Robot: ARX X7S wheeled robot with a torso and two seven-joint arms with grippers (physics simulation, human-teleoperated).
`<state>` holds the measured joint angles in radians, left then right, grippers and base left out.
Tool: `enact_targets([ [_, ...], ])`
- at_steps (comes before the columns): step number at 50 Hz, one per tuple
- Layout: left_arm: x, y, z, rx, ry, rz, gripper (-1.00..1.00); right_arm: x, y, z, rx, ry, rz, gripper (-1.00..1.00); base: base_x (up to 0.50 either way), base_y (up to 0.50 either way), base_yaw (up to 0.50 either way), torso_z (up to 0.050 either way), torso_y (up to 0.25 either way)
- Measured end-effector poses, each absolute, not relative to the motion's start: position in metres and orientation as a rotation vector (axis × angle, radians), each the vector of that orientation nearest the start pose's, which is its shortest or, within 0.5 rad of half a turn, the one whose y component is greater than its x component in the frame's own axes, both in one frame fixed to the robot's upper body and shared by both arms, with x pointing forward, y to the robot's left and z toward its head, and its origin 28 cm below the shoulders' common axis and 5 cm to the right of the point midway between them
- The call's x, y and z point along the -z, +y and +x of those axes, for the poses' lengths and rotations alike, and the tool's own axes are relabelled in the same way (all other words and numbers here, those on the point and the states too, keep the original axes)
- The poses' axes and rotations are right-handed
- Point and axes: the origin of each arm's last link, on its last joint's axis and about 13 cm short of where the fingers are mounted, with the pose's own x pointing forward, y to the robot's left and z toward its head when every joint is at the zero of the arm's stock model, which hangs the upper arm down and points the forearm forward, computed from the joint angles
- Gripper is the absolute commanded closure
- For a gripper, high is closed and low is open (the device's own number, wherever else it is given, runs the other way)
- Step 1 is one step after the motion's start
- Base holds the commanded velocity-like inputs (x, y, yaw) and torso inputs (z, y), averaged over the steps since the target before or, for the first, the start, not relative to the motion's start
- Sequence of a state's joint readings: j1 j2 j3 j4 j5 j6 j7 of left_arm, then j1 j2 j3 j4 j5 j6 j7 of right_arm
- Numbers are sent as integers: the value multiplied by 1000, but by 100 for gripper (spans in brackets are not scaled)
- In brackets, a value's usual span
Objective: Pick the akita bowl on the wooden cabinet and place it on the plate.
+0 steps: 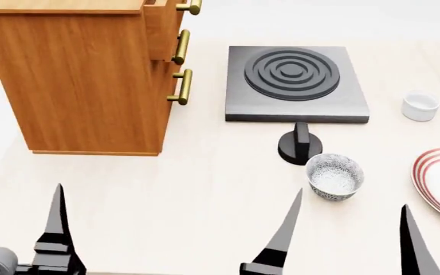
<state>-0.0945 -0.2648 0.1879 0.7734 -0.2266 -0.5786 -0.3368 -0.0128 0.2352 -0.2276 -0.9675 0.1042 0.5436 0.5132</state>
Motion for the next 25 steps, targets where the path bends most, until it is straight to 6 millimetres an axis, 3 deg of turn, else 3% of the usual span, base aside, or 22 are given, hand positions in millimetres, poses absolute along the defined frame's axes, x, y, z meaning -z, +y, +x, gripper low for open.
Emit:
enact_targets([
  [25,-237,192,218,118,-359,99,-100,-170,-79,145,93,-446,-6,-100,0,0,0,0,0],
])
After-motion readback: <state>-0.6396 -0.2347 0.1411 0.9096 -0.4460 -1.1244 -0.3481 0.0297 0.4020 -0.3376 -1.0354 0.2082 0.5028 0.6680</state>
